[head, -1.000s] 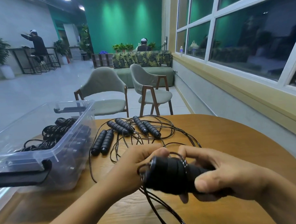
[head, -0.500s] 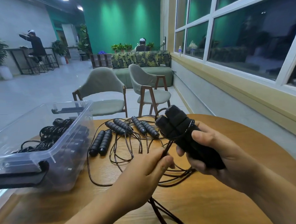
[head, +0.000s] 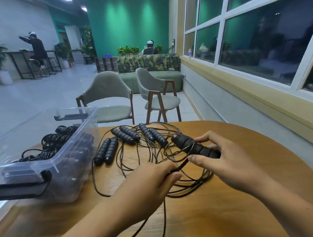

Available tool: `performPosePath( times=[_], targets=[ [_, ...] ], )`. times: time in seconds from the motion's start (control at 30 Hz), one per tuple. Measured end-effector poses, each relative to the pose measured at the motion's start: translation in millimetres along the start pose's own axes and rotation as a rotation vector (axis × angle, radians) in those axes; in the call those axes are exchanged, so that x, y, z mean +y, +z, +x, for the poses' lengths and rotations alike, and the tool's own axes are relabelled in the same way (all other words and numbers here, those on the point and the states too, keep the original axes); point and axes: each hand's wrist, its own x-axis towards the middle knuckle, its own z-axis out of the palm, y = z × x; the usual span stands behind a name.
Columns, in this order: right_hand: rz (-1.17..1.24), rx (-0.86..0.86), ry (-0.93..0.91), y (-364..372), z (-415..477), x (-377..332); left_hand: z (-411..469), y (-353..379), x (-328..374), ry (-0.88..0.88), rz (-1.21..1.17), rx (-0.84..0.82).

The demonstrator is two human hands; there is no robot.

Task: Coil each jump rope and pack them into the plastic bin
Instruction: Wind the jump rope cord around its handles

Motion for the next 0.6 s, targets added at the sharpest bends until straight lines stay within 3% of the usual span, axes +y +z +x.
performPosePath(
  times=[0.13,0.37,0.6],
  targets=[
    [-0.218,-0.084,-0.009,2.5,1.0,2.1,-0.8,-12.8,-0.7,0.016,0.020,0.034],
    [-0.339,-0.424,-0.024,4.8,0.1,-1.4,0.1,-26.2,-13.0,0.095,0.009,0.110],
    [-0.023,-0.763,-0.047,-3.6,-5.7,-12.4,4.3,-32.9,-20.5,0.174,-0.233,0.135]
  ],
)
